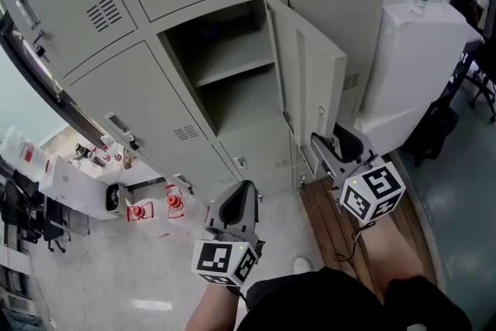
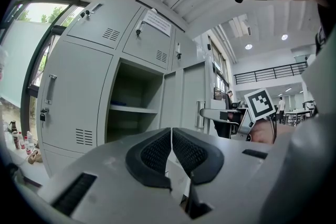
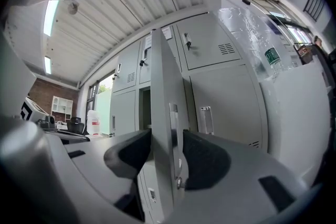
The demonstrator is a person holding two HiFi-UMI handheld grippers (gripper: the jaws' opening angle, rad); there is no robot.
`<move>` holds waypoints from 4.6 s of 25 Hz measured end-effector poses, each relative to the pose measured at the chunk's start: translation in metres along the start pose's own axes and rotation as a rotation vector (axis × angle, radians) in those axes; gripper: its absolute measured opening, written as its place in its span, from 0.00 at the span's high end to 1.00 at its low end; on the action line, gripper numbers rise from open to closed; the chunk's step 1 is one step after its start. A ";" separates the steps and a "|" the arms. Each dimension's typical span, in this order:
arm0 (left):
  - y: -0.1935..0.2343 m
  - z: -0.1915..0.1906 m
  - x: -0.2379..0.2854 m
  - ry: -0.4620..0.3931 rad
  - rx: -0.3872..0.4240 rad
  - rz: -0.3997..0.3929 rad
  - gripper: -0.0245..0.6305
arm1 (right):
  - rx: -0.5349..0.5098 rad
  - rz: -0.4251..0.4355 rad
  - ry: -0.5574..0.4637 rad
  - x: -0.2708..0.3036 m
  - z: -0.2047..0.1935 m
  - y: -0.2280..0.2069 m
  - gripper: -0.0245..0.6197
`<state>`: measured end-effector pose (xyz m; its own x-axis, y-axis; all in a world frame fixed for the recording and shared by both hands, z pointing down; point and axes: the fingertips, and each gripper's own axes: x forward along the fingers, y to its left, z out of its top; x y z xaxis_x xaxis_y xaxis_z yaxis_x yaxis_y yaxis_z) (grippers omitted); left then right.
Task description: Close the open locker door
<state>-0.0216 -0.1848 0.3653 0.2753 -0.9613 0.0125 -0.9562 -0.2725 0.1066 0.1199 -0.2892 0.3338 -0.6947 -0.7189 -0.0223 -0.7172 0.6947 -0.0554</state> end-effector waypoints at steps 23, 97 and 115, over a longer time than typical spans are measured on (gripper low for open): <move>0.020 0.002 0.002 0.003 0.016 0.083 0.93 | -0.050 0.242 0.037 0.027 -0.008 0.058 0.64; 0.226 -0.004 0.022 0.065 -0.030 0.076 0.93 | -0.100 0.103 0.045 0.301 -0.023 0.144 0.72; 0.211 0.004 0.033 0.049 -0.018 0.052 0.93 | -0.105 0.113 0.042 0.283 -0.023 0.126 0.76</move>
<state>-0.2151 -0.2743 0.3847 0.2305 -0.9708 0.0668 -0.9675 -0.2212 0.1228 -0.1682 -0.4048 0.3437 -0.7713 -0.6362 0.0193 -0.6348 0.7711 0.0496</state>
